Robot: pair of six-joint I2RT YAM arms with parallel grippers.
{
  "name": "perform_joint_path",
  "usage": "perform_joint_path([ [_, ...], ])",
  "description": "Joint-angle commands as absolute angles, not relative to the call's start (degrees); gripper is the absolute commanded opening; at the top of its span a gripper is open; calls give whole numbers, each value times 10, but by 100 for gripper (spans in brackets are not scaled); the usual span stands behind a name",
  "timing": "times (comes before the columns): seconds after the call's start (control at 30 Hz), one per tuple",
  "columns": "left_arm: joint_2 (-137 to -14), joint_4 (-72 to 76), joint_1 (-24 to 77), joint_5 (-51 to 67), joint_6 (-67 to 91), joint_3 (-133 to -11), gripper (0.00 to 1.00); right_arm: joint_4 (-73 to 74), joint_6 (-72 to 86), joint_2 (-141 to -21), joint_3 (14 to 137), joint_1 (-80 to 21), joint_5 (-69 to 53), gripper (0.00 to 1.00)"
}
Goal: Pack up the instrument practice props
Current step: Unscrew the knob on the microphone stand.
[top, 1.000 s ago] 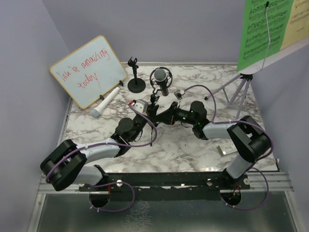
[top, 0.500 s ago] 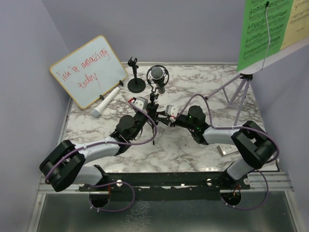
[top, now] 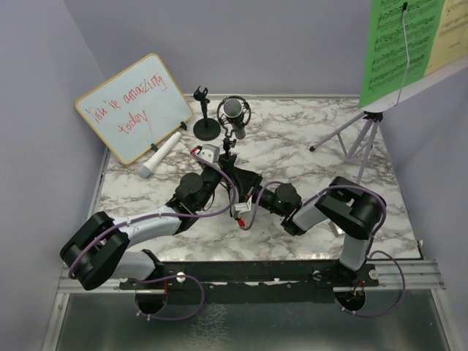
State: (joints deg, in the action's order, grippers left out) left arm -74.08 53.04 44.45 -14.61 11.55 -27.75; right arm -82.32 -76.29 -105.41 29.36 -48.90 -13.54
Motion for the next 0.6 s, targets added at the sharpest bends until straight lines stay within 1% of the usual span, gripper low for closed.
perform_joint_path([
  [0.0,-745,481,464,-116,184,-271,0,-779,-803,-1076,287,-483,-20,12],
  [0.1,-741,478,464,-124,180,-269,0,-748,-719,-1046,283,-483,-22,28],
  [0.23,-739,474,464,-129,175,-269,0,-736,-543,-1005,276,-482,-17,50],
  [0.27,-738,473,464,-129,173,-268,0,-728,-508,-994,272,-480,-23,54],
  [0.33,-738,471,464,-129,169,-269,0,-717,-434,-973,263,-478,-38,58],
  [0.57,-737,465,464,-123,159,-271,0,-721,-136,-903,224,-465,-98,66],
])
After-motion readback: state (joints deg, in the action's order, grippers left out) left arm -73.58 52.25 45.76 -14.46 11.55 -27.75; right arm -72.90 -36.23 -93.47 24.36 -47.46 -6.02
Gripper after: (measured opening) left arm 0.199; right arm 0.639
